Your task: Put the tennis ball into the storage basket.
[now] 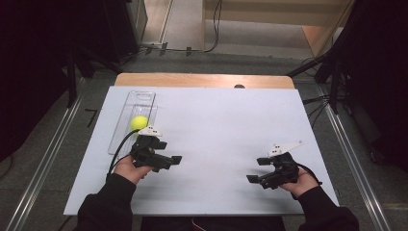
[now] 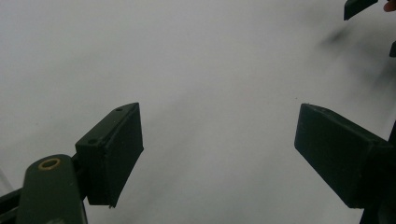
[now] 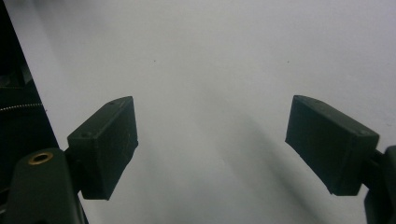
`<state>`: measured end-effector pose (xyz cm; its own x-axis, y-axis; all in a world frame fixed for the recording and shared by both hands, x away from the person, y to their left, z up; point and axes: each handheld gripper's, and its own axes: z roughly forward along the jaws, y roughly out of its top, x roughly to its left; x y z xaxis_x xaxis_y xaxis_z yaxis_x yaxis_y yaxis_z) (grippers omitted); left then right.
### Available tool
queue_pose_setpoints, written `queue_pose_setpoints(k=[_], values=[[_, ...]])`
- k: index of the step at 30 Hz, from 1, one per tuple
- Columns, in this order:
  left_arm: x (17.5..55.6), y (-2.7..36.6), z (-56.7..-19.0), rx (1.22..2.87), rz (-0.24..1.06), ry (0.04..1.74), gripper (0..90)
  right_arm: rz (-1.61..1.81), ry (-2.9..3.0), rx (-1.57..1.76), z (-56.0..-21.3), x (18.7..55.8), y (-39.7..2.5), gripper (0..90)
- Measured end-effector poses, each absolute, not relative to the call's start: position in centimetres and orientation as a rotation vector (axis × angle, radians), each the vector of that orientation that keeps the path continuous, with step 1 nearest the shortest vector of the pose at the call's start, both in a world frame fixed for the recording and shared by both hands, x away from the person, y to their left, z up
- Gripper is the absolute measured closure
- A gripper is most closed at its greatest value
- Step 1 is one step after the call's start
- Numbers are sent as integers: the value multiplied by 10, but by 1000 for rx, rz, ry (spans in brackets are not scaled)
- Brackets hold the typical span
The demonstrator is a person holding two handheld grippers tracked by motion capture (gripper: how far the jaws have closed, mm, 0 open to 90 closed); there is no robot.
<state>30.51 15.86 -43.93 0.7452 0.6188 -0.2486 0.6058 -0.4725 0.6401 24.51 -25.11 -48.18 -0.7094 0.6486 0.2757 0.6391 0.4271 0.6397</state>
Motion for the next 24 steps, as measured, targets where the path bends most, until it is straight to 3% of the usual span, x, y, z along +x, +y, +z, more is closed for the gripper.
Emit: queue_pose_setpoints(k=[24], values=[[283,176,-451,2219,17,844,158,1172,2642,1193,-482,245,-251,148]])
